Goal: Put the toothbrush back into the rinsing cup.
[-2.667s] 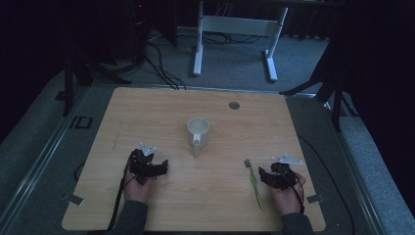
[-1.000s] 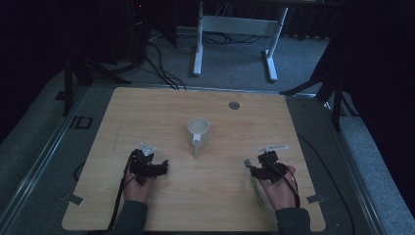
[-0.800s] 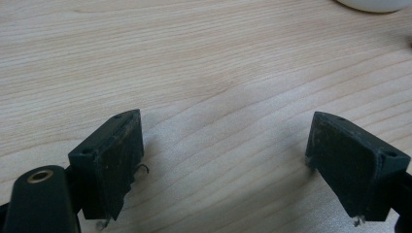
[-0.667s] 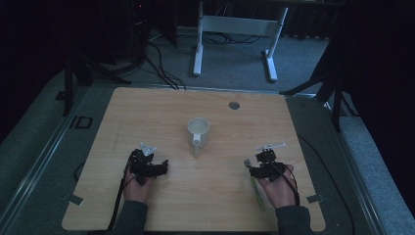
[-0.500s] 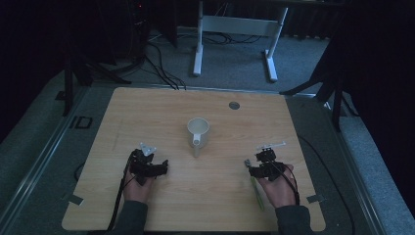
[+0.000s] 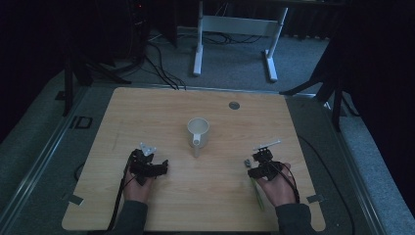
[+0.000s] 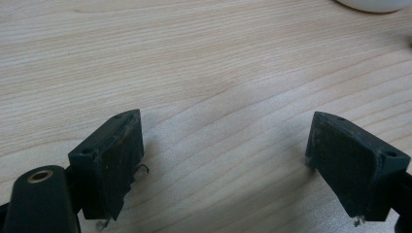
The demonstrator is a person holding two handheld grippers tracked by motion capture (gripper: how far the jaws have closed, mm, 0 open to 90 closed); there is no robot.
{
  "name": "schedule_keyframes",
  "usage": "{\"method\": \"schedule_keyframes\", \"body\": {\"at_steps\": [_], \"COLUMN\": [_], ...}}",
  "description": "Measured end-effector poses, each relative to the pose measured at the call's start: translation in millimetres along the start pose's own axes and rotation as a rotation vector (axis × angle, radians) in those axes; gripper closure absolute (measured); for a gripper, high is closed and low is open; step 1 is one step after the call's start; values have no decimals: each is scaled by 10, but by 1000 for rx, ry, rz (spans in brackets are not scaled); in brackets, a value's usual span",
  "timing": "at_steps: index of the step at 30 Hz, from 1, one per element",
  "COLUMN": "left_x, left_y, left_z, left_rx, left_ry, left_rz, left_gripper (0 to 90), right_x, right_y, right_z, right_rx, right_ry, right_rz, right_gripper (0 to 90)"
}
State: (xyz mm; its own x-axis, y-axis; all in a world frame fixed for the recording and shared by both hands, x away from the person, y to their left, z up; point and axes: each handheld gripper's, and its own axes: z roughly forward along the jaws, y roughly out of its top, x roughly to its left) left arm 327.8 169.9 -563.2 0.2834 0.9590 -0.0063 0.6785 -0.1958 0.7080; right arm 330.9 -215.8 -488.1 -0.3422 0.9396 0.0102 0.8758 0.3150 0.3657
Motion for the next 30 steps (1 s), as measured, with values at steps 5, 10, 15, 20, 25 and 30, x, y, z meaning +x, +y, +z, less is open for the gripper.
{"method": "schedule_keyframes", "body": {"at_steps": [5,10,15,20,25,30], "left_x": [0,0,1,1,0,0], "left_y": [0,0,0,0,0,0], "left_z": [0,0,0,0,0,0], "left_rx": [0,0,0,0,0,0], "left_ry": [0,0,0,0,0,0], "left_rz": [0,0,1,1,0,0], "left_gripper": [141,142,142,142,142,142], "right_x": [3,-5,-7,1,6,4], "right_y": [19,29,35,44,48,49], "right_z": [15,30,27,37,42,51], "right_rx": [15,38,48,61,72,81], "right_ry": [7,29,31,31,28,23], "right_rz": [24,42,38,32,23,17], "right_gripper": [544,545,564,584,609,651]}}
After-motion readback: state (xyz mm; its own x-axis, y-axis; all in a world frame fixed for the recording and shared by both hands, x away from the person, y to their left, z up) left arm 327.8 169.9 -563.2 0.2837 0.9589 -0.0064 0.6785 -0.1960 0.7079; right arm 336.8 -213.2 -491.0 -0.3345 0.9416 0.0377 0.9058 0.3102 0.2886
